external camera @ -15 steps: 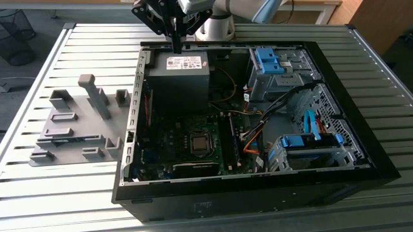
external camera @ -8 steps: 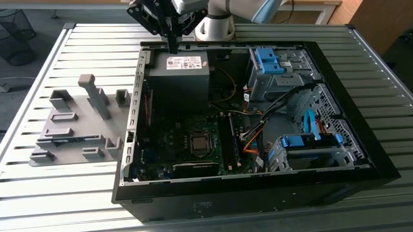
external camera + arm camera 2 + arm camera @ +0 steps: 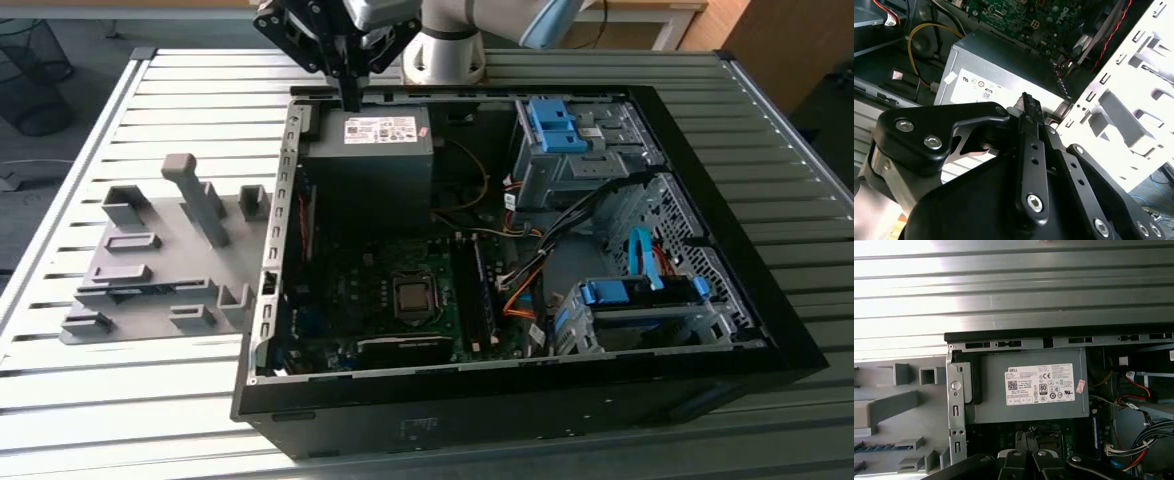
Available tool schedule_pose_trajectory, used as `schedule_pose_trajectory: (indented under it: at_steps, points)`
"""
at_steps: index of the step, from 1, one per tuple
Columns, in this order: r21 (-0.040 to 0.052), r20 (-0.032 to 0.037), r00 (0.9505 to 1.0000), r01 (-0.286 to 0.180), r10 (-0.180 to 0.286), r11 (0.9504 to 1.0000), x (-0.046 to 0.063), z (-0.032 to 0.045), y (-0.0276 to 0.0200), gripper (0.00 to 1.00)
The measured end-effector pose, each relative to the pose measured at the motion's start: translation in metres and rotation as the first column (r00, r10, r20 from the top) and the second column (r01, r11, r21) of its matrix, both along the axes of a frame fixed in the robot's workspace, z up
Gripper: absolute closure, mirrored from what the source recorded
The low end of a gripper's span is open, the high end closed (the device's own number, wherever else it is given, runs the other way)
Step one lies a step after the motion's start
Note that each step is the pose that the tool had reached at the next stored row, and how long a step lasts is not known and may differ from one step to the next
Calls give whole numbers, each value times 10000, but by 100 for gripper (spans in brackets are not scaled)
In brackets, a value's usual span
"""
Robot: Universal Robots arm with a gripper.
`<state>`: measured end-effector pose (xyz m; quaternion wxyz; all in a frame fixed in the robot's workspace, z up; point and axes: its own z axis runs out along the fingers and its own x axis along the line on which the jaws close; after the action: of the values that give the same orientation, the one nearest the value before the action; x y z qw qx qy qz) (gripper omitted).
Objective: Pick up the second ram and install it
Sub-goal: 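Reach for the second ram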
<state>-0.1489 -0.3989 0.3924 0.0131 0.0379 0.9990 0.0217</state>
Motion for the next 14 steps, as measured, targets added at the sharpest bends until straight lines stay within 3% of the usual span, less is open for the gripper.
schedule_pose_trajectory:
  at_steps: [14]
  points:
    - [0,0,10000,0,0,10000,-95,-10,0,89]
